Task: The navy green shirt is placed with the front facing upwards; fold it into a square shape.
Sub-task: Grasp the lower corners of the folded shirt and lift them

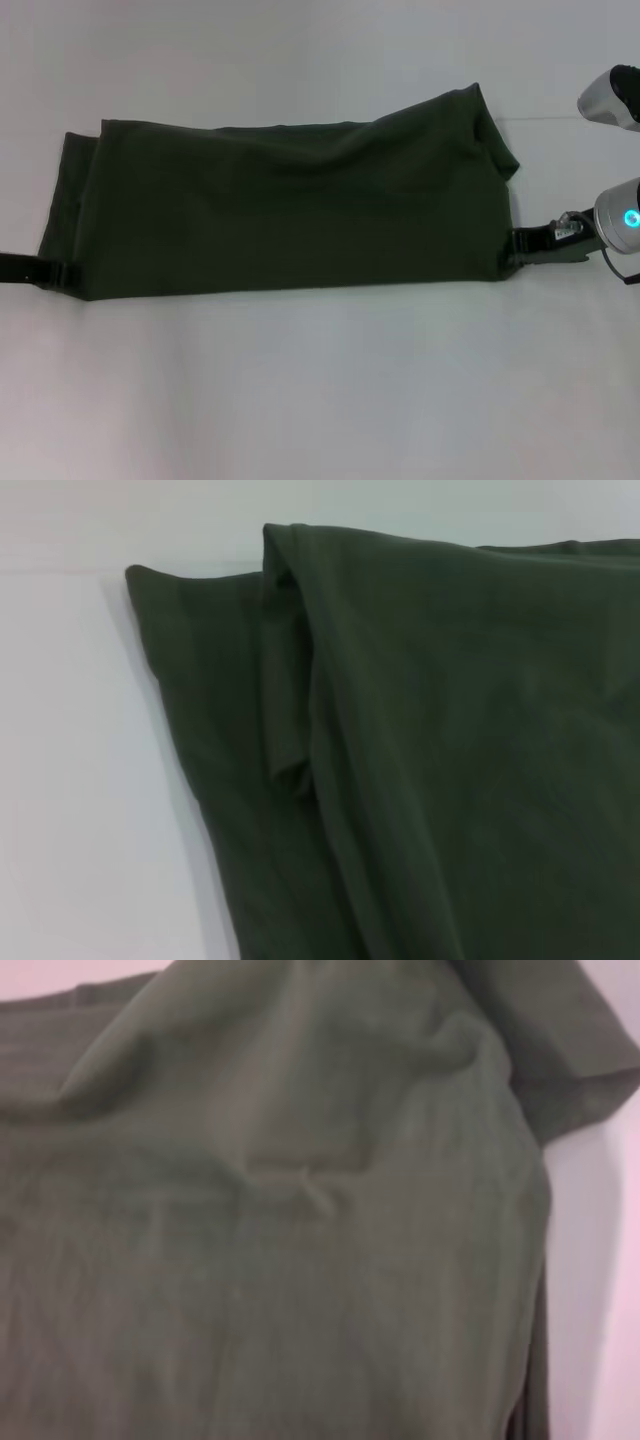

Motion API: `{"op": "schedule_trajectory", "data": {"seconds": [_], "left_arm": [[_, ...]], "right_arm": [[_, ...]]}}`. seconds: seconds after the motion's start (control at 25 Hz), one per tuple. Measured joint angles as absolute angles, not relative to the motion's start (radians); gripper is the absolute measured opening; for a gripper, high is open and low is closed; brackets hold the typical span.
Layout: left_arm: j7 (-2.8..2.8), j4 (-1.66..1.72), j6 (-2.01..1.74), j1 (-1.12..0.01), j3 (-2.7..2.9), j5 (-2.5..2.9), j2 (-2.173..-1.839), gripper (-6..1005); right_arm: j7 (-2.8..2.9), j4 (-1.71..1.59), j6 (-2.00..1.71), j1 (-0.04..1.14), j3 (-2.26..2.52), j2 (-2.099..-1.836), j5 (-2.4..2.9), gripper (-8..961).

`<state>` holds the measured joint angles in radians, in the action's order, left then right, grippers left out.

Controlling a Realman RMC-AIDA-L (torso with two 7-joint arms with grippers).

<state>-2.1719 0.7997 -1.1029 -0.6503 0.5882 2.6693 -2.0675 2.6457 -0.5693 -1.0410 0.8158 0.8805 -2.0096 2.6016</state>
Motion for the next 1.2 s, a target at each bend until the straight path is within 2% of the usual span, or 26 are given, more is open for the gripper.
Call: {"op": "schedule_trajectory", "data": {"seconds": [0.24, 0.8, 1.2], "left_arm": [[-2.192, 0.857, -1.246, -0.635, 0.579, 2.672, -2.049, 0], [-2.187, 0.914, -1.581, -0.64, 0.503, 2.765, -2.016, -1], [-2.195, 0.964, -1.773, -0.641, 0.501, 2.845, -2.002, 0]], "right_arm": [[2.632, -0.592, -1.137, 0.801, 0.879, -1.997, 2.602, 19], [2.549, -0.646, -1.448, 0.752, 0.871, -1.995, 2.6, 18], [2.512, -0.649, -1.602, 0.717, 0.88, -1.973, 2.629, 18]]}}
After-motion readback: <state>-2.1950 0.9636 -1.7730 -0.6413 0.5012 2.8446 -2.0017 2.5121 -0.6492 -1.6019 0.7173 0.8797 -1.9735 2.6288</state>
